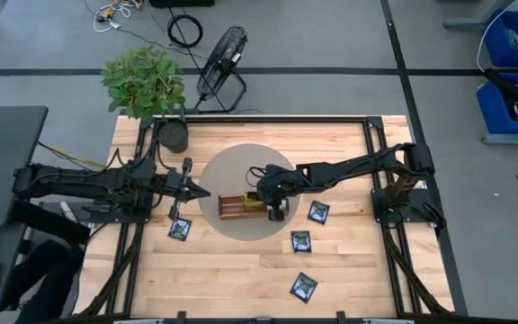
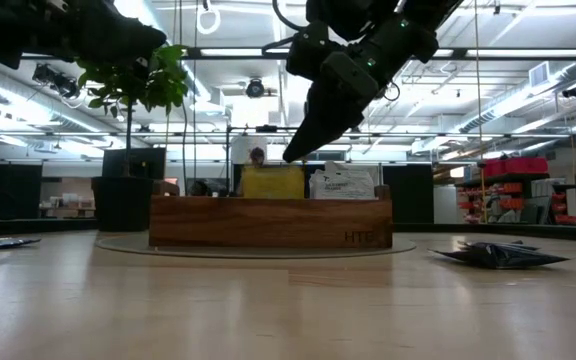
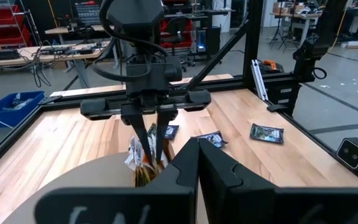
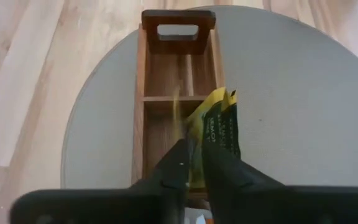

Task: Pick & Place Tea
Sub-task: Put the yellow tea bag into the middle section of the wooden organizer, then put the purple tea bag into the left section of the wooden organizer

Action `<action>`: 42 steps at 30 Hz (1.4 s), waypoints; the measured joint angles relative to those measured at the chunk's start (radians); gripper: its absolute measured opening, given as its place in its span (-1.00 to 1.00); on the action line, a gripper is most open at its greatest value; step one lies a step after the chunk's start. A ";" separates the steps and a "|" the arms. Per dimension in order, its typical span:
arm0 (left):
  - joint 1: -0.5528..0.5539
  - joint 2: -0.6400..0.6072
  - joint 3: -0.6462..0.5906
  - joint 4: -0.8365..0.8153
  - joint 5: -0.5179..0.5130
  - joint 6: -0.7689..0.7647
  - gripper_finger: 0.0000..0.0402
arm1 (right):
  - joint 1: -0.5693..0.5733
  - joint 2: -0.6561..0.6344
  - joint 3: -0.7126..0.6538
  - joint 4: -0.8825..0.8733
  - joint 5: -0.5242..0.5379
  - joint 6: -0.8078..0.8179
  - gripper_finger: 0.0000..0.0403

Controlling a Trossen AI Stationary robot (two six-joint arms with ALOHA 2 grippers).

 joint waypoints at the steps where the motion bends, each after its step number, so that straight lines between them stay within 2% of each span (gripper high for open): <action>1: 0.000 0.000 0.000 -0.001 0.000 0.000 -0.93 | 0.000 0.000 0.000 0.002 -0.001 -0.003 -0.70; 8: 0.000 0.000 0.000 -0.020 0.000 -0.008 -0.93 | 0.000 -0.005 0.000 0.005 -0.009 -0.011 -0.33; 11: 0.000 0.001 0.000 -0.022 0.000 -0.008 -0.93 | 0.005 -0.023 -0.001 0.032 -0.009 -0.015 -0.23; 22: 0.000 0.001 0.000 -0.027 0.000 -0.034 -0.93 | 0.064 -0.035 -0.001 0.108 -0.009 -0.050 -0.27; 26: 0.000 0.001 0.000 -0.014 0.000 -0.055 -0.93 | 0.085 -0.059 -0.041 0.190 -0.009 -0.067 -0.33; 30: 0.000 0.001 0.001 -0.011 0.000 -0.068 -0.93 | 0.094 -0.151 -0.154 0.304 -0.012 -0.063 -0.39; 34: 0.000 0.001 0.001 -0.019 0.000 -0.086 -0.93 | 0.092 -0.308 -0.312 0.417 -0.002 -0.014 -0.43; 40: 0.000 0.001 0.001 -0.019 0.000 -0.086 -0.93 | 0.093 -0.536 -0.501 0.438 0.019 0.127 -0.43; 42: 0.000 0.001 0.001 -0.021 0.000 -0.086 -0.93 | 0.092 -0.599 -0.564 0.457 -0.033 0.161 -0.43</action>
